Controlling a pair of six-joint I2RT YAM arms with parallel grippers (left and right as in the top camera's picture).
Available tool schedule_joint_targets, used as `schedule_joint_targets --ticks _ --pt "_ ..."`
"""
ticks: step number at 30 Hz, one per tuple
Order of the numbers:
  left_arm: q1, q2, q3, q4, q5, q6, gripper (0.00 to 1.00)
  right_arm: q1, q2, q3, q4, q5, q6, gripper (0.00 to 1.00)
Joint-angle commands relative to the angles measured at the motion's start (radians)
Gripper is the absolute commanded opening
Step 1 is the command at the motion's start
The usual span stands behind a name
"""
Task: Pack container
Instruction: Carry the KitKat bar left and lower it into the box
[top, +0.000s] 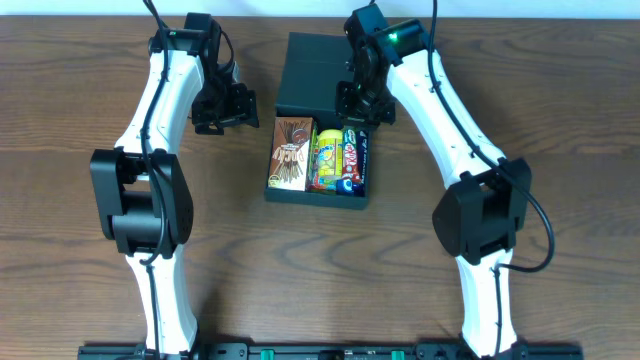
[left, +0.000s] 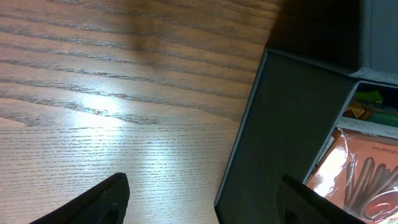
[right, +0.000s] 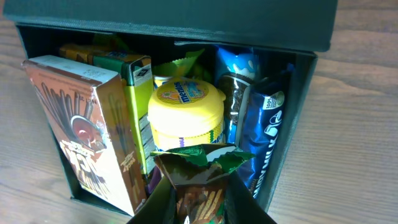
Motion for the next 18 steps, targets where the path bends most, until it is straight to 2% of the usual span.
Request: schedule_joint_targets --ticks 1,2,3,5,12,16,17,18 --pt "-0.003 -0.014 0.019 -0.006 0.0 -0.005 0.77 0.006 -0.017 -0.01 -0.003 0.02 0.024 0.43" --pt "-0.003 -0.014 0.019 -0.006 0.0 -0.005 0.77 0.006 -0.017 -0.01 -0.003 0.02 0.024 0.6" --pt "-0.003 -0.014 0.019 -0.006 0.0 -0.004 0.77 0.005 -0.017 -0.01 -0.003 0.02 0.021 0.68" --pt "-0.003 -0.014 0.019 -0.006 0.0 -0.005 0.77 0.005 -0.017 -0.01 -0.004 0.02 0.021 0.71" --pt "-0.003 -0.014 0.019 -0.003 0.0 -0.005 0.77 -0.008 -0.017 -0.01 0.005 0.032 0.003 0.7" --pt "-0.003 -0.014 0.019 0.014 0.0 -0.005 0.75 -0.045 -0.019 -0.009 0.023 0.038 0.002 0.64" --pt "-0.003 -0.014 0.019 0.02 0.0 -0.005 0.75 -0.063 -0.02 -0.009 0.026 0.038 0.002 0.58" --pt "-0.003 -0.014 0.019 0.023 0.0 -0.005 0.75 -0.08 -0.02 -0.009 0.025 0.032 -0.008 0.37"
